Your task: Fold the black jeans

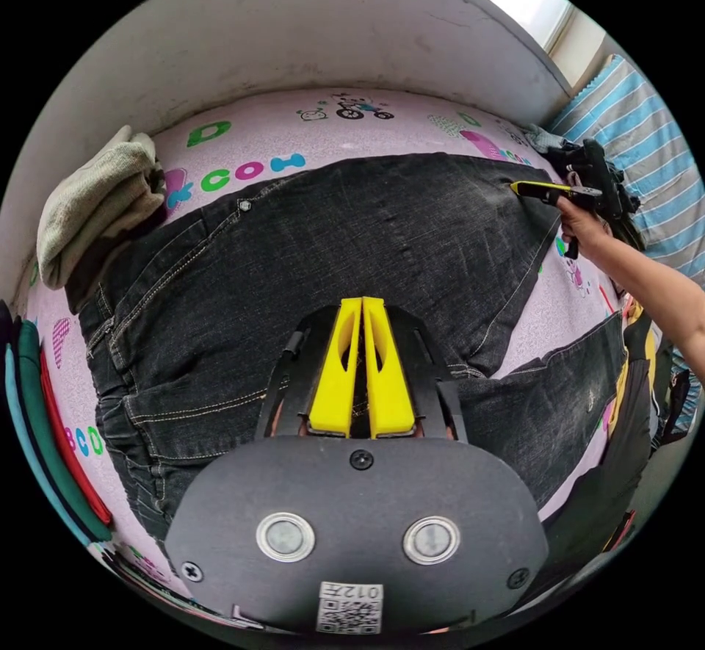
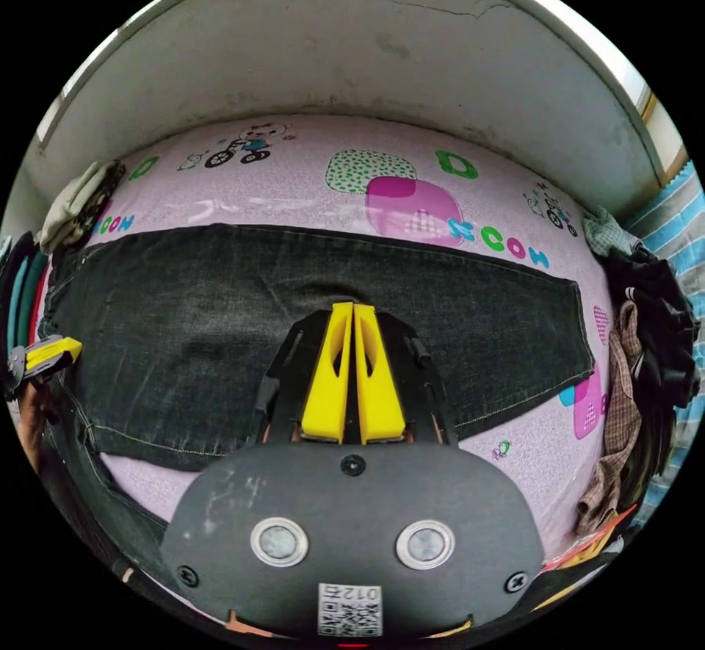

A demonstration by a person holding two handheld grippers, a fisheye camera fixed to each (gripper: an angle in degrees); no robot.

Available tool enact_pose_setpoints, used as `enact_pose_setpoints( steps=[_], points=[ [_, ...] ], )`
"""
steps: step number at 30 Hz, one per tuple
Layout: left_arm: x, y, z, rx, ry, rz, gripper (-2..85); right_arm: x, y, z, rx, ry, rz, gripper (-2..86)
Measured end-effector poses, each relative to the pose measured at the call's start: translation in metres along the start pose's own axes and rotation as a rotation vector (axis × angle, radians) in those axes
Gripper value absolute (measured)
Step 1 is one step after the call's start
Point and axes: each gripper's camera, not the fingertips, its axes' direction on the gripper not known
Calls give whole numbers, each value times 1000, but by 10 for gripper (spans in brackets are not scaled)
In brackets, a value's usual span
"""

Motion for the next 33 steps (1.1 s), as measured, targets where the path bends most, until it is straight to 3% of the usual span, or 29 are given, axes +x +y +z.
enact_pose_setpoints(
  steps=[6,12,18,23,26,33],
  points=[
    [9,5,-8,20,-12,15,8,5,1,-36,-87,-37,45,-8],
    [22,10,-19,30,-24,40,8,19,83,-154,48,-267,192,-8],
    [39,25,-60,54,-37,120,8,49,246,-245,-7,-91,346,-8],
    [16,41,-110,42,-54,73,8,155,366,-291,-21,-19,815,-8],
    [0,64,-130,-17,-138,65,8,185,390,-299,-12,4,929,-8],
    [-39,124,-148,-99,-207,-69,8,185,377,-288,-53,37,873,-8]
  ],
)
